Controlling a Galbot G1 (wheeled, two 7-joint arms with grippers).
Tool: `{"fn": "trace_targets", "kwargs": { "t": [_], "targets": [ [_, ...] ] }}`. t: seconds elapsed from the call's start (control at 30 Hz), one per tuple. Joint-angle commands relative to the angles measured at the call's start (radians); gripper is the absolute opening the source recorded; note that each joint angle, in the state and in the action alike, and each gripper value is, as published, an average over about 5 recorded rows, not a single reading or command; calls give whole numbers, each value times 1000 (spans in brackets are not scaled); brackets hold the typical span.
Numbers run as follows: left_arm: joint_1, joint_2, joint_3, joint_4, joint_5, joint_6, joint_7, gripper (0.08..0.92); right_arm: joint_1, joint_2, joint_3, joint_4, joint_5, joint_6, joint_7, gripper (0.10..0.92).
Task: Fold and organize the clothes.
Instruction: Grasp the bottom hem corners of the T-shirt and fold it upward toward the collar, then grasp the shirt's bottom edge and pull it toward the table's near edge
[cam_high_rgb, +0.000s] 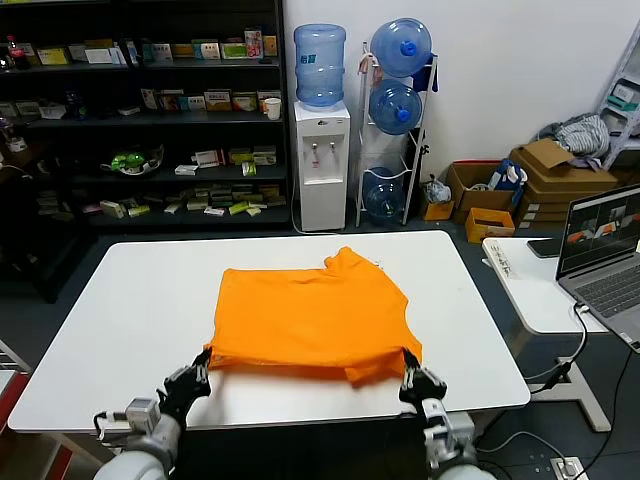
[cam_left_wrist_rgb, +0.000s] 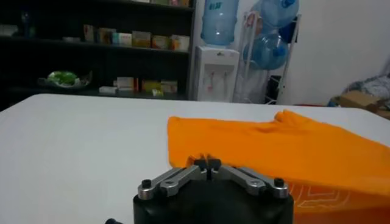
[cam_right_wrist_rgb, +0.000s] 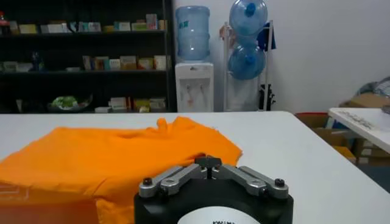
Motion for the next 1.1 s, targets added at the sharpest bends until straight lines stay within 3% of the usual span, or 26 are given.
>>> {"fn": "trace_targets", "kwargs": {
  "t": [0.03,0.23,0.5,0.67,0.97,1.1],
  "targets": [
    [-428,24,111,360,-53,9,45,92,391,-25,-158,-265,119,-72,26,124],
    [-376,23,118,344,-47,42,72,110,391,-12,-191,-284,110,-124,26,159],
    [-148,32,42,178,-27,43,42,322,213,-58,-77,-147,35,-95,-22,388],
    [-44,-4,9,200,15,-16,56,470,26,-107,55,-106,8,-52,-82,527],
    [-100,-104,4,328,69,-99,86,729,-8,-86,101,-184,-1,-14,-143,770],
    [-135,-113,14,344,71,-98,84,808,32,-67,80,-220,11,-25,-146,820]
  ]
}}
